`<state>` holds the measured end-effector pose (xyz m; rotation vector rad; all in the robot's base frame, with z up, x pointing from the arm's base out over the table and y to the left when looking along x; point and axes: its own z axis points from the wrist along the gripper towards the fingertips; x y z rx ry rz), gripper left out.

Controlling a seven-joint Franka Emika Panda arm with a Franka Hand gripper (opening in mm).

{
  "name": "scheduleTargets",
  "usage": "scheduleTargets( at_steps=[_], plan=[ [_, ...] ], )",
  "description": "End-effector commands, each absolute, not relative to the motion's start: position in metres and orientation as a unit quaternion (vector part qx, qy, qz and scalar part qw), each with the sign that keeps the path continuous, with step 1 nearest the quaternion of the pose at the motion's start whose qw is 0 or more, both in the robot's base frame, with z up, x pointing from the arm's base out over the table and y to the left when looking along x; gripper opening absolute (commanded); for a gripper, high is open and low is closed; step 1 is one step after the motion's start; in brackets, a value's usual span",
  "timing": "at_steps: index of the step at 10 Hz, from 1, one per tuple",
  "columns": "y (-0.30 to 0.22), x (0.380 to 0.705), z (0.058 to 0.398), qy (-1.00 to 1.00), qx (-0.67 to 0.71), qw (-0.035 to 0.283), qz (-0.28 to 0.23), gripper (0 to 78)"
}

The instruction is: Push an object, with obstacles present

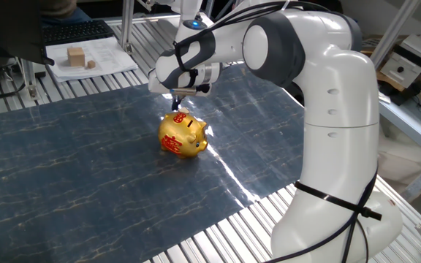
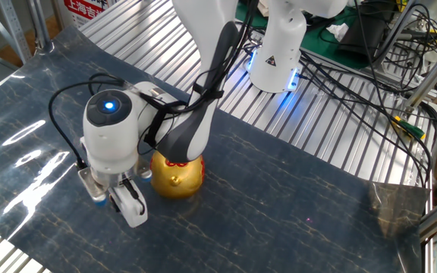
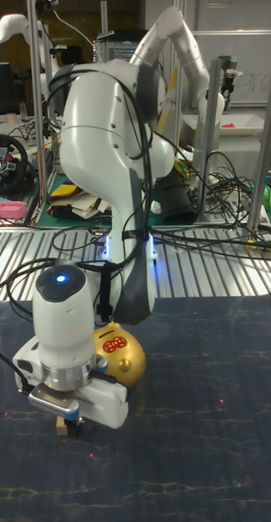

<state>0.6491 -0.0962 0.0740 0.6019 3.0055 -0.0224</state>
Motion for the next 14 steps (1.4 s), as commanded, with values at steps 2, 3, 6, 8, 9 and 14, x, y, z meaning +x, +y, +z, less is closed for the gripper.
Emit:
scheduleTargets(
  at_steps=[2,3,6,8,9,14],
  plan=[
    [-0.113,0.649,0.065,0.980,0.192,0.041,-0.012,0.0],
    [-0.115,0.645,0.064,0.980,0.192,0.040,-0.017,0.0],
    [-0.121,0.633,0.066,0.981,0.191,0.031,-0.022,0.0],
    [-0.127,0.624,0.067,0.982,0.183,0.029,-0.023,0.0],
    [-0.131,0.618,0.069,0.983,0.179,0.025,-0.023,0.0],
    [-0.136,0.602,0.076,0.984,0.176,0.020,-0.020,0.0]
  ],
)
